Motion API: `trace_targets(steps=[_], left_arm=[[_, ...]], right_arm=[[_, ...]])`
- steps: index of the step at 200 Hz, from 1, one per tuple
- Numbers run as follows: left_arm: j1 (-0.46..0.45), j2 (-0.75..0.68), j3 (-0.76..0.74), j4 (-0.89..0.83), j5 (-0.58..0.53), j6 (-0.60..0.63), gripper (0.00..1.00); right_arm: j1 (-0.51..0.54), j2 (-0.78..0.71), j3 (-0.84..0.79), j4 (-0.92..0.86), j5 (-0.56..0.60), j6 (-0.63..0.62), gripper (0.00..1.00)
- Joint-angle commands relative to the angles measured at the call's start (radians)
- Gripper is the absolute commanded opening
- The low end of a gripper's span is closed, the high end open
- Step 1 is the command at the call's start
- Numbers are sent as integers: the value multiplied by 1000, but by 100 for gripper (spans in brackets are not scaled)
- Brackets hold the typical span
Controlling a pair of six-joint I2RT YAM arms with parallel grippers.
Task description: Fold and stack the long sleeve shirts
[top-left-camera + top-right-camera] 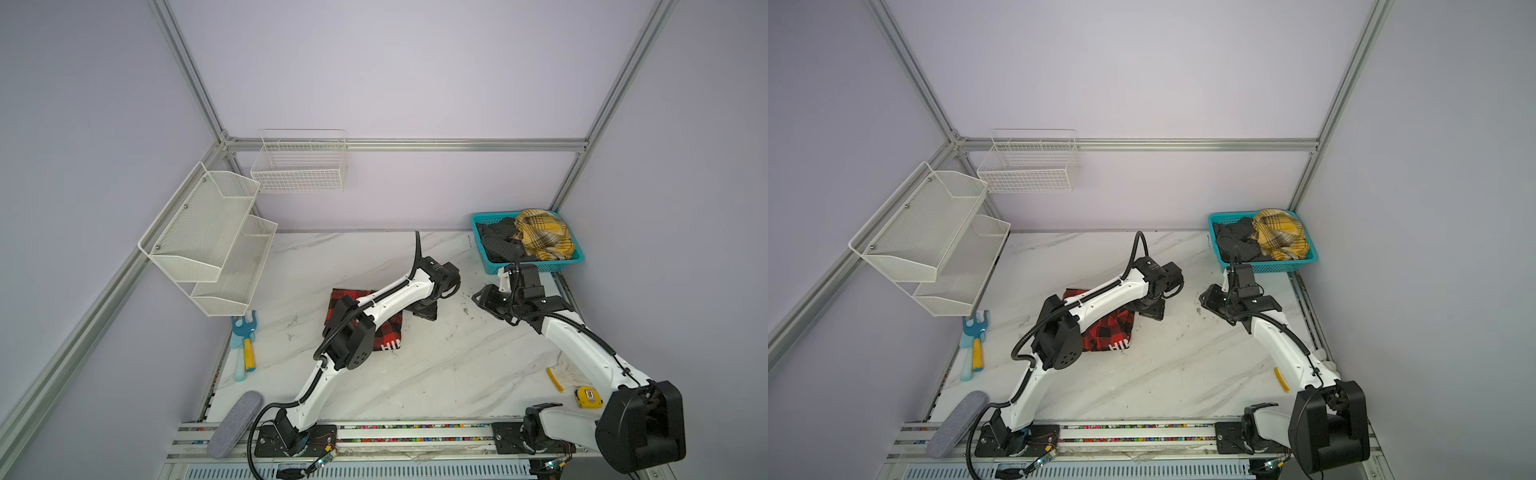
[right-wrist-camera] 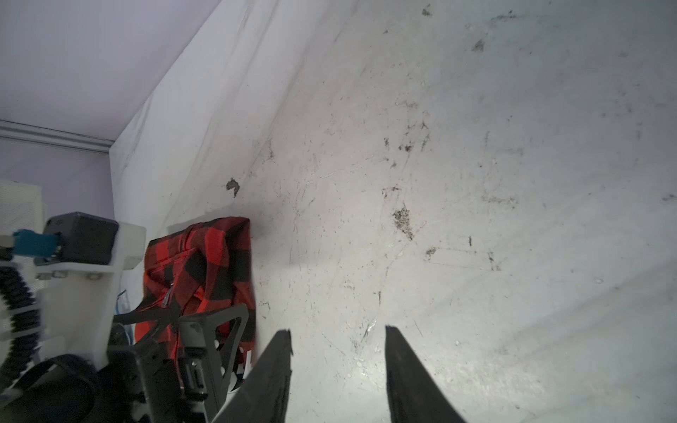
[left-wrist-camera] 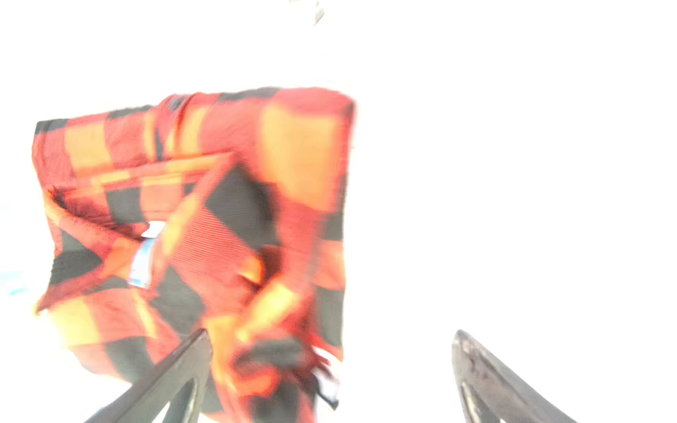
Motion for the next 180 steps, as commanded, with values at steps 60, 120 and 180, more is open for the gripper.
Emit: trace_targets(steps=[60,120,180], left_arm=[[453,-747,-809,314,209,51,48],[694,-841,-1168,617,482,149,29],[661,-758,-1224,767,614,130,18]], right_arm=[[524,257,198,57,76,61,34],[636,632,478,9,194,106,42],[711,690,664,-76,236,74,23]])
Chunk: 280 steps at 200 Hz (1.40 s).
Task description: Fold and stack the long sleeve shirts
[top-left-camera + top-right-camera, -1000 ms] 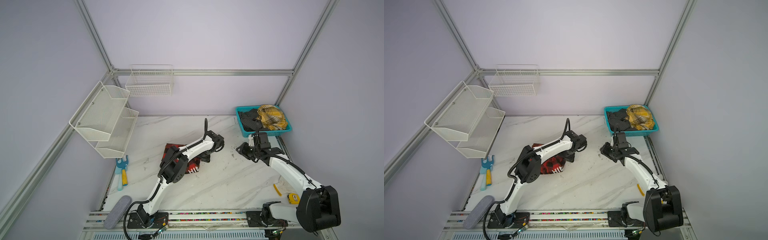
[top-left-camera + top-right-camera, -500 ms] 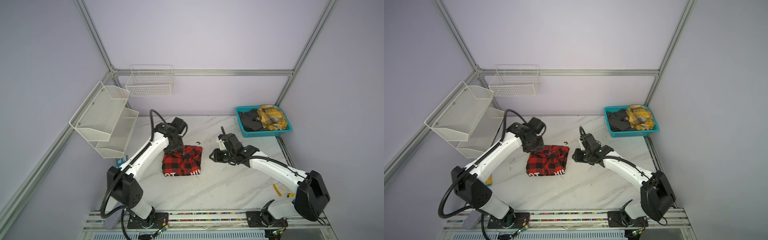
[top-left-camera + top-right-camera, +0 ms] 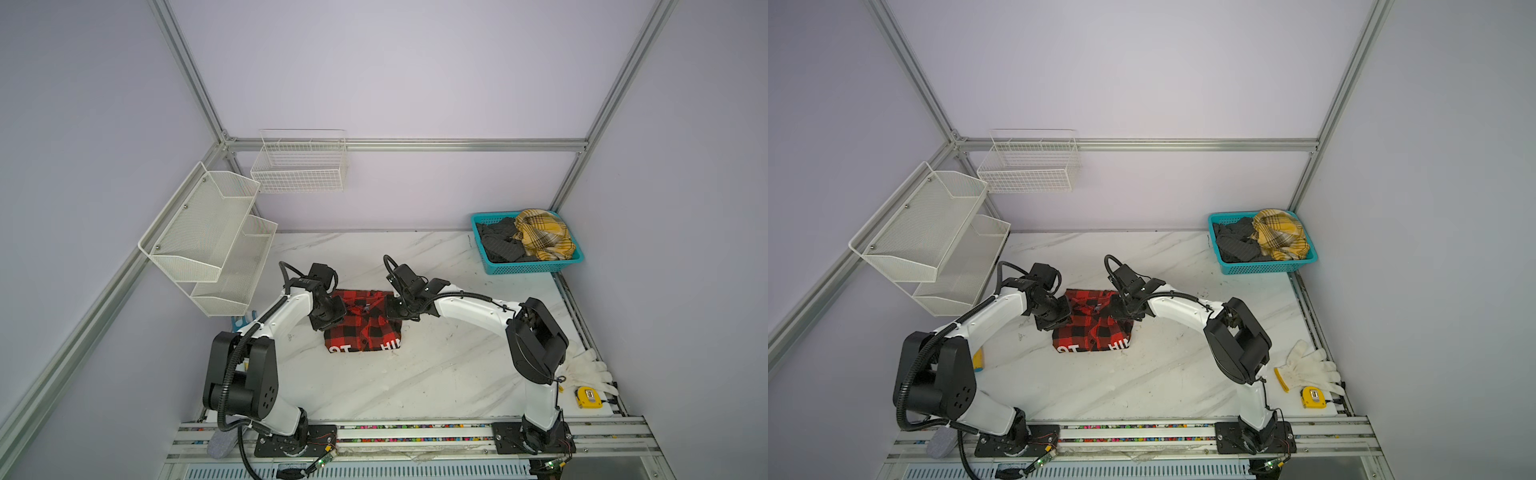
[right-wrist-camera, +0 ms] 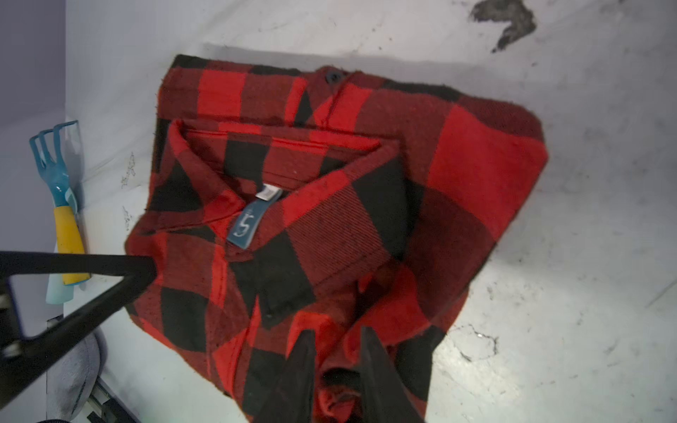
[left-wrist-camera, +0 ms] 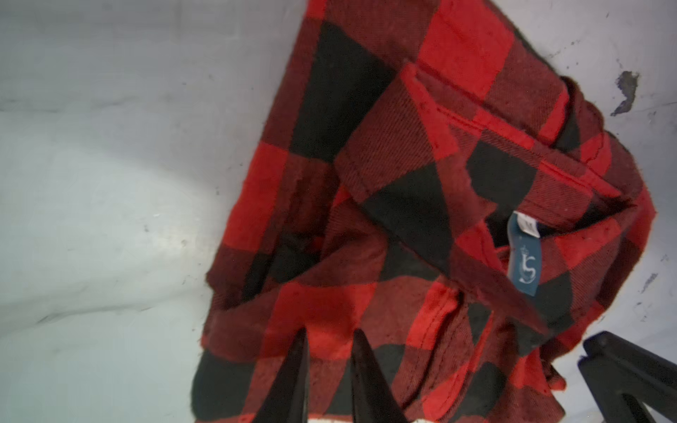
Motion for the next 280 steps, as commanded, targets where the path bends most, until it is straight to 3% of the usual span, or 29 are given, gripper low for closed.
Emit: trace_targets(steps=[1,57,76,135,153,170,190,205,219,259,280], left_arm=[[-26,-5,-52,117,92,0,18],[-127,81,-130,241,132,-65,9],[-162,101,-124,257,120,-74,8],[-234,116,-61,238,94,-72,12],[-231,92,-38,208,65,-58,13],[-233,70,-5,177,64,-42,21],[-233,28,50,111,57,-18,50],[-214,-30,79,63,24,0,57],[-162,-71,82,39,12,10,54],[27,-58,51,21,89,51,53],[84,-34,31,67,133,50,60]], right_arm=[[53,-26,51,-65,60,5,23],[66,34,-18,-45,15,49,18],[52,16,-60,-69,71,87,17],[-131,-119,-325,-74,94,103,16],[-182,-202,-358,-96,110,93,20],[-193,-236,-336,-128,114,67,24],[-185,-244,-274,-148,95,-12,27],[-164,-252,-241,-124,73,-41,35],[-145,-240,-205,-110,52,-63,40],[-111,-122,-115,-41,-20,-94,54],[-113,-36,-58,-22,-50,-87,58]])
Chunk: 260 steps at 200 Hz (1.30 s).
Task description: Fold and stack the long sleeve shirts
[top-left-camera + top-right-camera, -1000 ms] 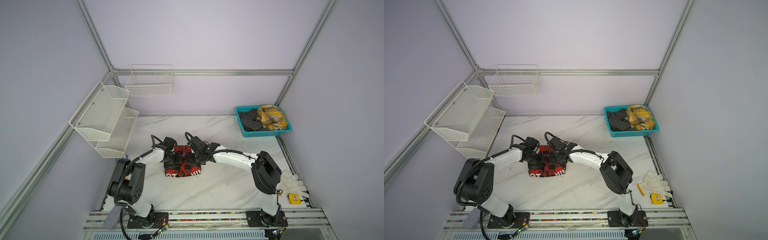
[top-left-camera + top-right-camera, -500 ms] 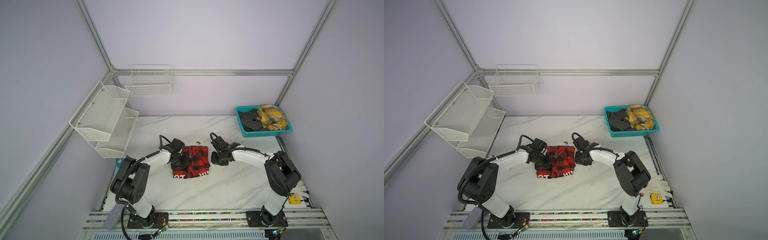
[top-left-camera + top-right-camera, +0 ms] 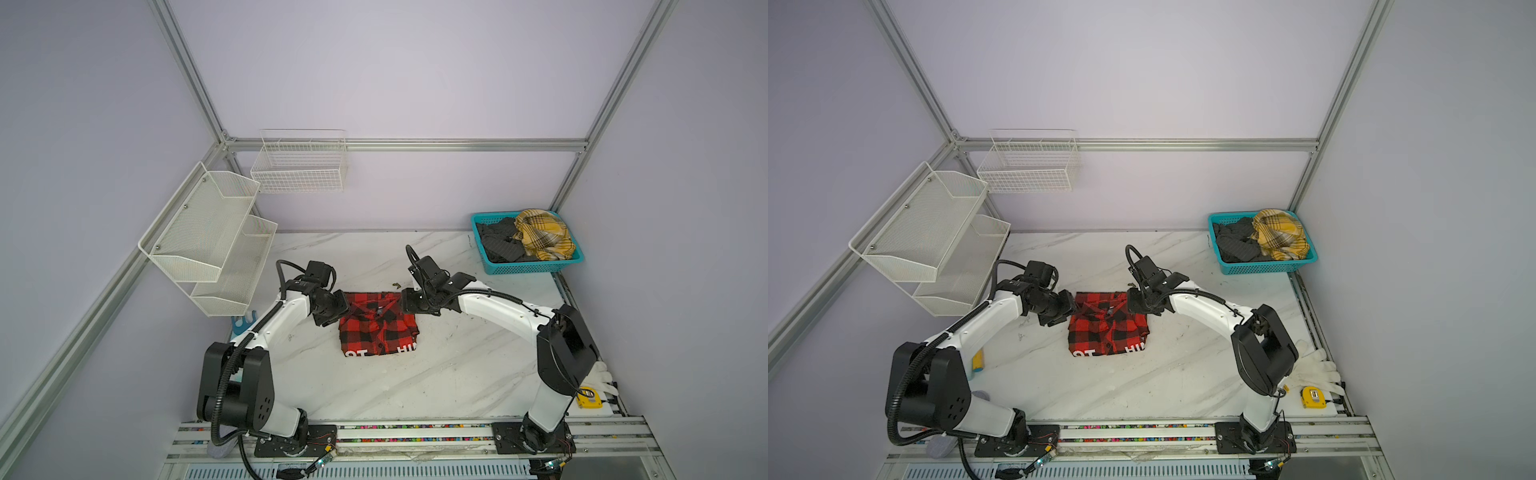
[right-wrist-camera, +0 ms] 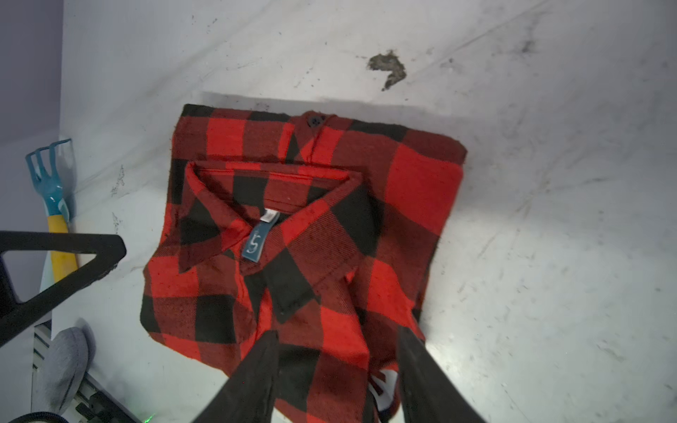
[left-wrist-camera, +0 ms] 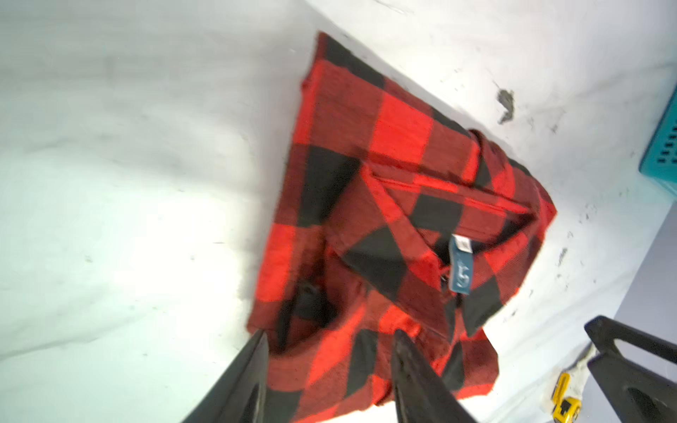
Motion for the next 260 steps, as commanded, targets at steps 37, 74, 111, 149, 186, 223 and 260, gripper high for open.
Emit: trace_targets(steps=[37,74,111,149,186,223,260], left_arm=[[78,73,26,91,137,6,60],[77,115,25,110,164,1,52],[52,80,21,118,173,3,47],[7,70,52,125,152,-3,43],[-22,100,77,126,131,-2,42],[-63,99,82,125,116,7,43],[-117,89,108,115,97,-9,43]], right_arm=[[-4,185,117,27,-17,12,60],[-4,201,126,2,16,12,39],[-2,93,71,57,23,32,0],[-4,-10,20,77,145,49,0],[-41,38,-16,78,179,71,0],[-83,95,-38,146,81,35,8],[-85,119,40,138,65,11,19]])
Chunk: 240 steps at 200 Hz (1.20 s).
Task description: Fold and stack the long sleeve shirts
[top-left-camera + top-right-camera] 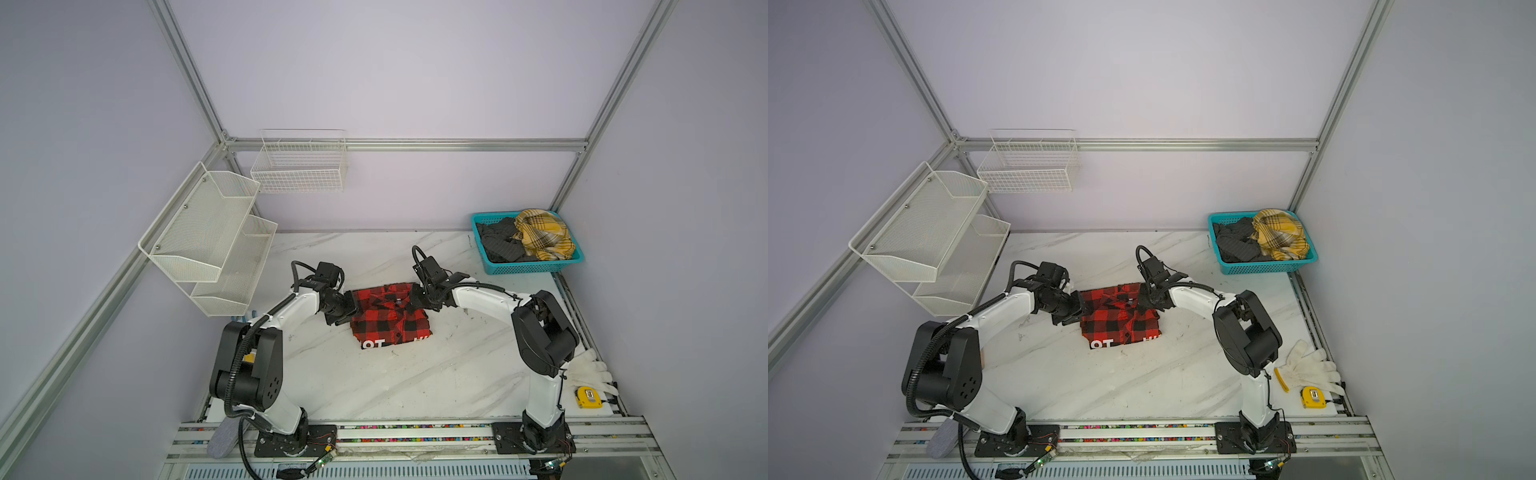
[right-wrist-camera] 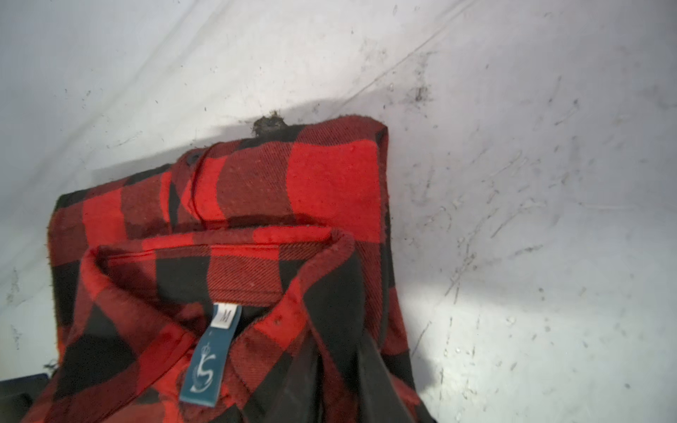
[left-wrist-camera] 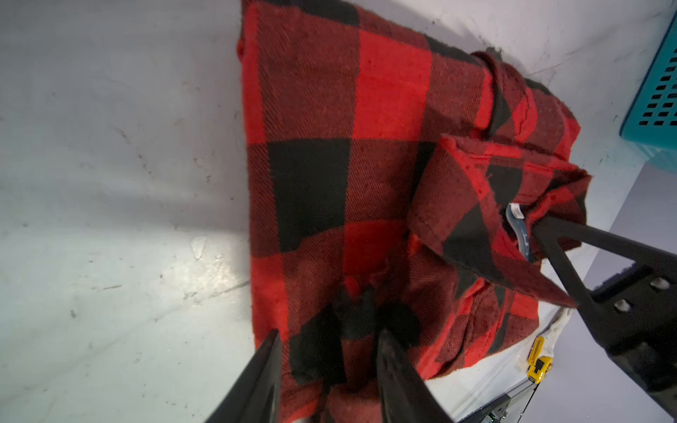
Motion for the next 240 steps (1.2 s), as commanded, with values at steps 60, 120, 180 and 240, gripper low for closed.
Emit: trace_targets(steps=[60,120,180,240], left_arm=[[-37,26,91,32,0,-19,43],[-23,-35,59,73,55,-85,54],[-20,-23,38,127,83,-116,53],[-22,105,70,81,51,-68,13]], right_arm=[[9,6,127,11,-56,-38,7],[16,13,129,12,-69,-35,6],[22,16,137,2,-71,-37,5],[22,39,157,2,-74,-37,5]])
